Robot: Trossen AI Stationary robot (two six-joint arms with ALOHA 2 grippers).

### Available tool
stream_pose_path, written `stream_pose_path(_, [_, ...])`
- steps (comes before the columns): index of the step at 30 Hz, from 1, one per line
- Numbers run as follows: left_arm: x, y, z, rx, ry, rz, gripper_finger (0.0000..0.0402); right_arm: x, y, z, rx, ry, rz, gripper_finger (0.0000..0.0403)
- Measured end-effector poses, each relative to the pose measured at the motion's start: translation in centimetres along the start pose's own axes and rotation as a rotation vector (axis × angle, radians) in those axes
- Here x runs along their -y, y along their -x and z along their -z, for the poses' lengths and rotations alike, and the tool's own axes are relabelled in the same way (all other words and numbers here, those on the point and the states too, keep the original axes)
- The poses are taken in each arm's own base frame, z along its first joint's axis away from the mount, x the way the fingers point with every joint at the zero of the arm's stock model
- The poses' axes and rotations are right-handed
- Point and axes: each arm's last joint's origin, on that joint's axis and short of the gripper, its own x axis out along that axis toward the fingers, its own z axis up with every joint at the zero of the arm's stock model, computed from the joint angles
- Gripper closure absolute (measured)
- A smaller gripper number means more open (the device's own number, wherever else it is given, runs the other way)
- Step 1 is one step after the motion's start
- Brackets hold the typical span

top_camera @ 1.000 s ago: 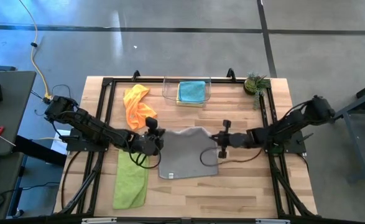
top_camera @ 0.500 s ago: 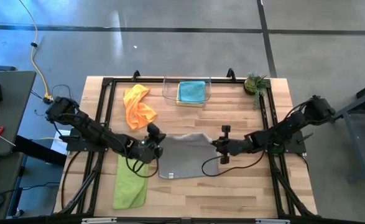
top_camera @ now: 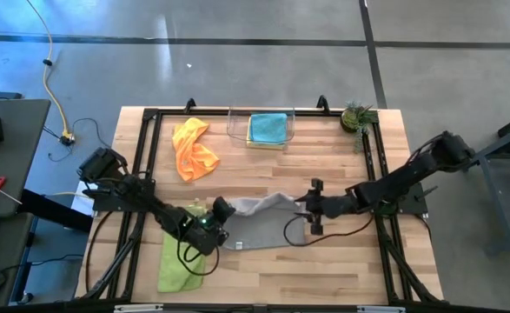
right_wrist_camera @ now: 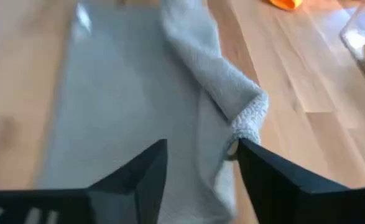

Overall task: Fold microfiber towels
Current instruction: Fold the gray towel on the table

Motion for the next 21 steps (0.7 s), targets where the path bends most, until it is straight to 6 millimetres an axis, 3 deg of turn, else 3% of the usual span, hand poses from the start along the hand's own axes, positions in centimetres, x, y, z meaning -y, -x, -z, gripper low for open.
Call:
stream_pose_path(4, [0.0,0.1,-0.1,0.007,0.002,-0.001,0.0401,0.9,1.0,-0.8,0.012,-0.205,-0.085,0.0190])
stream_pose_path(8, [0.3,0.6,-0.4,0.038,-0.028,0.012,0.0401,1.5,1.0,-1.1,-0.004,-0.350,-0.147,0.0193])
stream_pose_path(14, [1.1,1.9,-1.2,0.129,-0.016,0.065,0.0388,1.6,0.9,-1.0,-0.010,-0.350,-0.144,0.0211])
stream_pose_path(21, [0.8,3.1,-2.3,0.141,0.108,0.093,0.0317,1.7,0.9,-1.1,-0.008,-0.359,-0.144,0.0208])
